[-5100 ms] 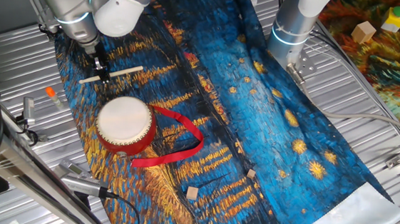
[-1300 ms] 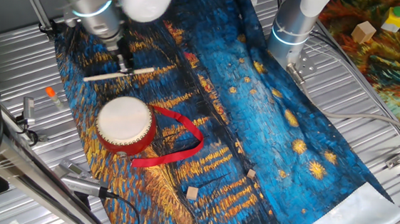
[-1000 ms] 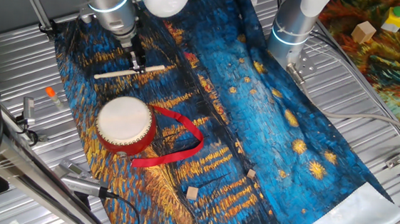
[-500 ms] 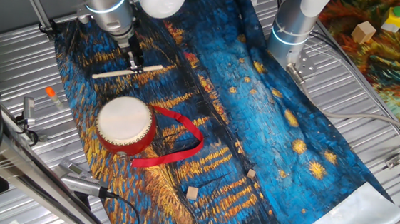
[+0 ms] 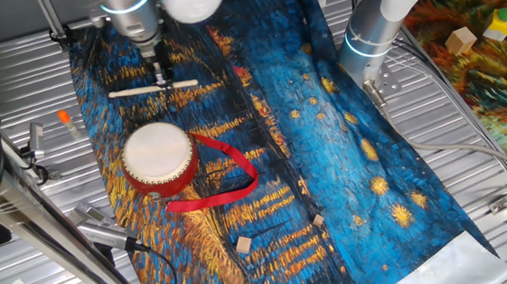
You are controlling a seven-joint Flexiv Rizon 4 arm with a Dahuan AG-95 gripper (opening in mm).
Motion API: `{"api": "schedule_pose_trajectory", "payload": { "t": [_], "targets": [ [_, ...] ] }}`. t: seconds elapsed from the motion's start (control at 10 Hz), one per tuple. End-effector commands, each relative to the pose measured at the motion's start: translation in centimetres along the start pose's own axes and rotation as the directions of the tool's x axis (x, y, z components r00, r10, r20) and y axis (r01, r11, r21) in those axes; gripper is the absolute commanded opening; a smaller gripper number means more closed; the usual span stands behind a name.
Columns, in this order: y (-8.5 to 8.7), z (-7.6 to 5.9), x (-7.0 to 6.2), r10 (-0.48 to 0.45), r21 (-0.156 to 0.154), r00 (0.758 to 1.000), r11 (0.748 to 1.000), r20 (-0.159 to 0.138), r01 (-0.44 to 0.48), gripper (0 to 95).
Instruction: Play the drum
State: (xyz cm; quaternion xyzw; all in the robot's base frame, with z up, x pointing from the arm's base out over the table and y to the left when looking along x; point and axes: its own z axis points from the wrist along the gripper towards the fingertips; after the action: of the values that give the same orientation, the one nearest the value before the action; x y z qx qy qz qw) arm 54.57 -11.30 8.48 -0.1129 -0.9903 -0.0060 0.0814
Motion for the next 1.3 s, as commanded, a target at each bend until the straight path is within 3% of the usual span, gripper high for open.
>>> {"api": "schedule_pose_trajectory", "payload": {
  "t": [0.1, 0.3, 0.5, 0.7, 0.9, 1.3],
  "targets": [
    [-0.3, 0.1, -0.4, -0.006, -0.007, 1.000, 1.000, 0.006, 0.006, 0.0],
    [0.1, -0.1, -0.9, -0.015, -0.017, 1.000, 1.000, 0.021, 0.016, 0.0],
    [2.0, -1.0, -2.0, 0.001, -0.005, 1.000, 1.000, 0.024, -0.001, 0.0],
    [2.1, -1.0, -2.2, -0.008, -0.020, 0.999, 1.000, 0.040, 0.009, 0.0],
    [2.1, -1.0, -2.2, -0.002, -0.015, 0.999, 1.000, 0.039, 0.003, 0.0],
    [-0.7, 0.1, -3.0, -0.019, -0.005, 0.999, 1.000, 0.038, 0.019, 0.0]
  ]
}}
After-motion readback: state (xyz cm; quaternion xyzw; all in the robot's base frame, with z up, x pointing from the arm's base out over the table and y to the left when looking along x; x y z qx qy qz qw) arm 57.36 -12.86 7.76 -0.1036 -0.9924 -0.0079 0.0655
